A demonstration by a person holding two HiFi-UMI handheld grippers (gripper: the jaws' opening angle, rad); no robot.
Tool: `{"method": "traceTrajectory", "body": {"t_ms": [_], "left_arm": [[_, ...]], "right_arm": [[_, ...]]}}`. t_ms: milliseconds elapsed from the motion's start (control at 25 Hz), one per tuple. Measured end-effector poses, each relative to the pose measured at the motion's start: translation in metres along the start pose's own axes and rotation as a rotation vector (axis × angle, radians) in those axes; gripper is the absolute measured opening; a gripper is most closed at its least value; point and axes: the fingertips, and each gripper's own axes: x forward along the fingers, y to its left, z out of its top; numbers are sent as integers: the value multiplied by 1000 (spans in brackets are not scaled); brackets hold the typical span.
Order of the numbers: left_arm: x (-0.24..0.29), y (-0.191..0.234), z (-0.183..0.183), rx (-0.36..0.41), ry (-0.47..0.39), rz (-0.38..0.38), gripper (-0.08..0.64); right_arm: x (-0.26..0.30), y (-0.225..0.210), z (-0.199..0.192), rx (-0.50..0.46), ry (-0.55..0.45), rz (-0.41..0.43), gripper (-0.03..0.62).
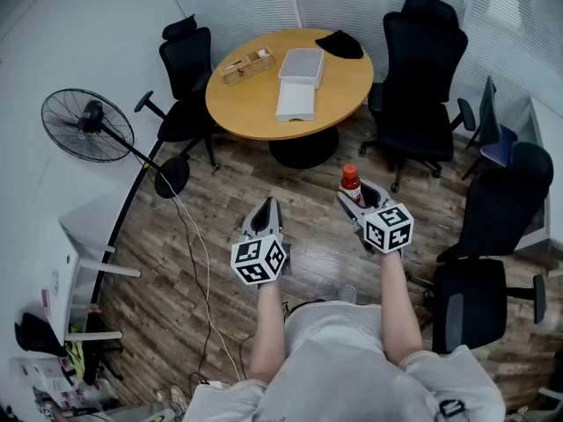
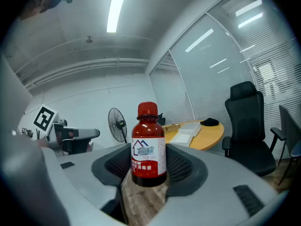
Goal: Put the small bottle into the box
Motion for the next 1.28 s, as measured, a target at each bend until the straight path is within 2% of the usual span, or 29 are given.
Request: {"method": "traceTrajectory", "body": {"t_ms": [160, 320, 600, 880, 1280], "left_arm": [[12, -1, -2, 11, 16, -24, 29], [29, 0, 2, -16, 11, -23, 29], [54, -9, -6, -12, 12, -26, 29], [73, -4, -12, -7, 38, 7, 29], [133, 0, -8, -3, 64, -28, 29]], "right_arm": [[5, -6, -2, 30, -7, -10, 225], [6, -18, 5, 83, -28, -1, 225], [16, -44, 2, 98, -22, 17, 225], [29, -66, -8, 156, 5, 34, 225], [66, -106, 4, 172, 12, 13, 225]]}}
